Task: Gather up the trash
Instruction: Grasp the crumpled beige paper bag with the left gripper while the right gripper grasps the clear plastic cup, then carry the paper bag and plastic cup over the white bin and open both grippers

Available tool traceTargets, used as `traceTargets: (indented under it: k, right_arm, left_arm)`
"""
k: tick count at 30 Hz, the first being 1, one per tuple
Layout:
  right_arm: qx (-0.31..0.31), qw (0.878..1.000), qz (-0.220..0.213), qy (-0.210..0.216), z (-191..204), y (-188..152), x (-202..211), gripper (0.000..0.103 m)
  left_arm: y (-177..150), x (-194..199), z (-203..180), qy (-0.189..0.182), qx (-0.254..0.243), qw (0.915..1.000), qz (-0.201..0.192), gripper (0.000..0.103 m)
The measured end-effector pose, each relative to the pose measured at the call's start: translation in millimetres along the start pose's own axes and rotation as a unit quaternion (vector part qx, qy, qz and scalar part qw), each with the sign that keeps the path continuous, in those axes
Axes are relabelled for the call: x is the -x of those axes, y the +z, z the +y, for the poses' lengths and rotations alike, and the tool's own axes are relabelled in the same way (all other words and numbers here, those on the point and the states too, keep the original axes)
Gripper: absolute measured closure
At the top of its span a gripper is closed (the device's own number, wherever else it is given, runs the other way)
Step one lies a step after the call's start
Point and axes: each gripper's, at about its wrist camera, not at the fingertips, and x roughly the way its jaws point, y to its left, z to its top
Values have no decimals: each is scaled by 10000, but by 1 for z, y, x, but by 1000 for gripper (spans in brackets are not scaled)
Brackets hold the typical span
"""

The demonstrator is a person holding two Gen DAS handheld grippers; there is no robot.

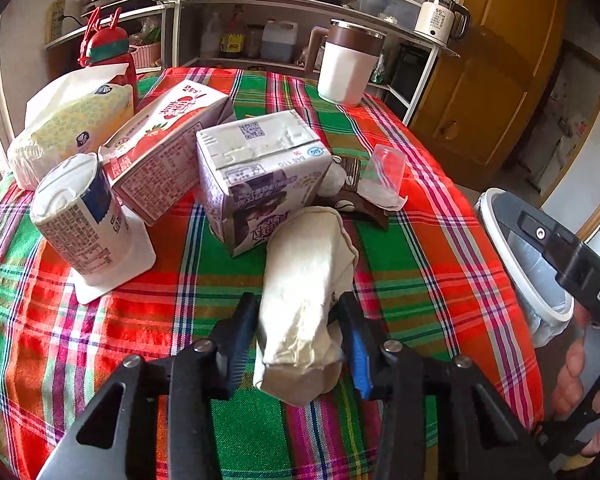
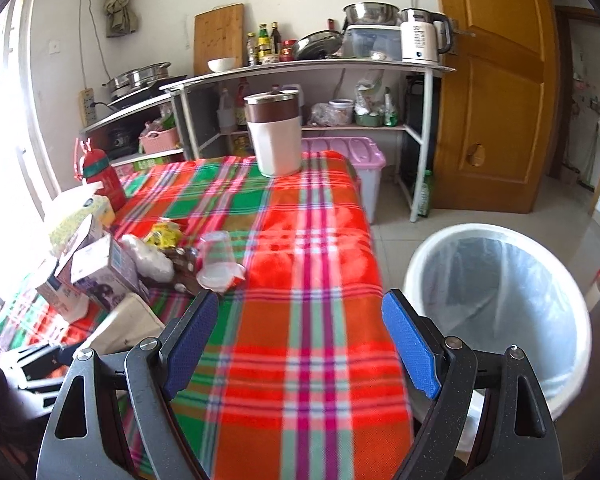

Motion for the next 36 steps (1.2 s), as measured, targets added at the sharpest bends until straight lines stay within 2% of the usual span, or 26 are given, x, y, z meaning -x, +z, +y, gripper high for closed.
traceTargets:
  k: [6,8,15,21,22,24,26,28,36]
  right_arm:
    - [11,9984,266,506,14,15,-29,36]
    - [81,9971,310,683,21,18,-37,36]
    - [129,9950,600,789,34,33,-69,46]
    - [391,9930,746,823,46,36,-85,48]
    - [379,9928,785,816,46,36,-88,50]
    - [353,9931,832,747,46,34,-93,62]
    - [295,9925,881,794,44,33,-95,65]
    - [245,9930,852,778,42,33,-94,75]
    - [-89,9935,668,919,29,34,-77,76]
  left_arm:
    - [0,2,5,-73,69,9999,-17,64]
    - [0,2,6,-83,74,9999,-5,64]
    - [0,2,6,-115,119,9999,9,64]
    - [1,1,6,-108,111,9999,14,64]
    - [1,1,6,-110,110,9999,16,64]
    - [1,1,7,-126,126,9998,26,64]
    - [1,1,7,-131,136,9998,31,64]
    - [1,1,7,-115,133,9998,33,64]
    - [2,6,0,-110,75,9999,-29,64]
